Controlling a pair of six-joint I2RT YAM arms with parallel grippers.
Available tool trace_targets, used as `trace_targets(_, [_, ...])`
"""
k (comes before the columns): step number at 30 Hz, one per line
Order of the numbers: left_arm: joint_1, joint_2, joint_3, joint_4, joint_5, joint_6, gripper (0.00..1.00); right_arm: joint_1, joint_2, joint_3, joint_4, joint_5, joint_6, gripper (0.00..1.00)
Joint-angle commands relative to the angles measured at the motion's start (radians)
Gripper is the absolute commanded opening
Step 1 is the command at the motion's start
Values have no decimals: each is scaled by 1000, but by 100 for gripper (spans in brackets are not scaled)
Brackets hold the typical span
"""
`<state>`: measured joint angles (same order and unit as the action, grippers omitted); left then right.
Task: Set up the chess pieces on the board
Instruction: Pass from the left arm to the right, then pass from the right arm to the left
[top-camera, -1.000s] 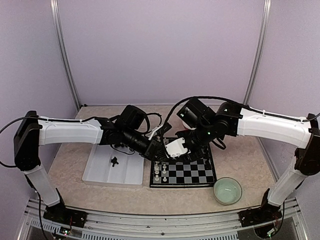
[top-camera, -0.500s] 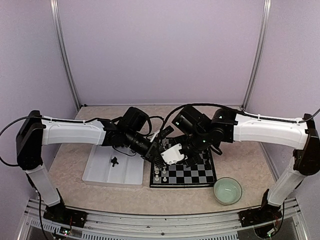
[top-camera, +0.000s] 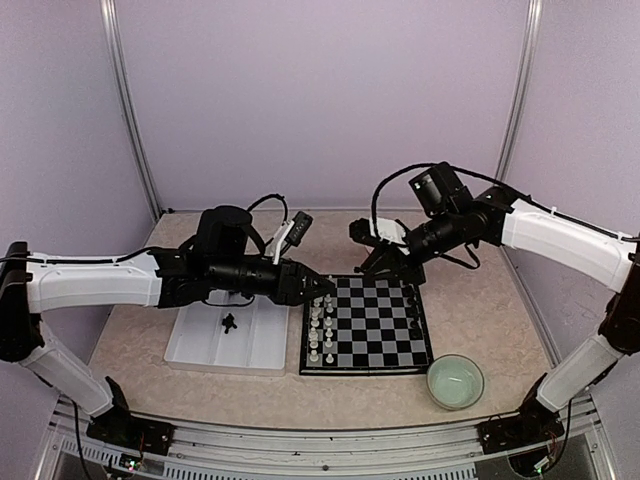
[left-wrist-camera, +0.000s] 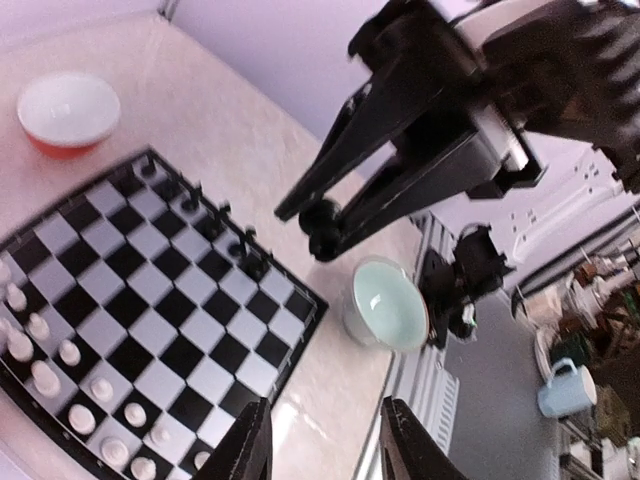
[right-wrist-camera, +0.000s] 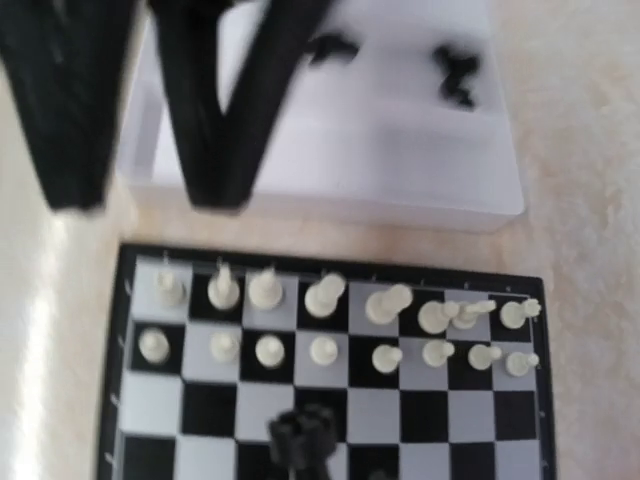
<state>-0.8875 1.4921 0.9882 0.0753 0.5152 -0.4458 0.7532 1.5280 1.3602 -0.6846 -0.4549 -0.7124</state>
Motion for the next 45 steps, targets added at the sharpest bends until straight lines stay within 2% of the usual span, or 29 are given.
trace_targets(1, [-66, -73, -12, 233, -316, 13, 38, -89, -41, -50, 103, -340, 213, 1])
trace_targets(6, [-99, -48, 45, 243, -442, 57, 38, -166, -41, -56, 143, -488, 298, 1])
trace_targets(10, [-108, 12, 96, 250, -395, 65, 40, -193, -45, -60, 163, -552, 333, 2])
trace_targets(20, [-125, 106, 187, 242, -306, 68, 42, -198, -48, -75, 172, -559, 340, 3])
trace_targets(35, [-124, 161, 223, 216, -262, 66, 14, -198, -57, -86, 168, -552, 336, 4])
trace_targets(37, [-125, 162, 224, 217, -264, 69, 12, -199, -61, -85, 144, -537, 310, 11])
trace_targets(39, [-127, 161, 235, 208, -272, 86, 11, -208, -70, -80, 77, -507, 245, 26])
trace_targets(42, [-142, 170, 272, 143, -304, 143, 10, -268, -100, -112, -32, -469, 147, 35])
trace_targets(45, [-168, 195, 319, 69, -330, 206, 9, -366, -144, -171, -115, -434, 58, 39])
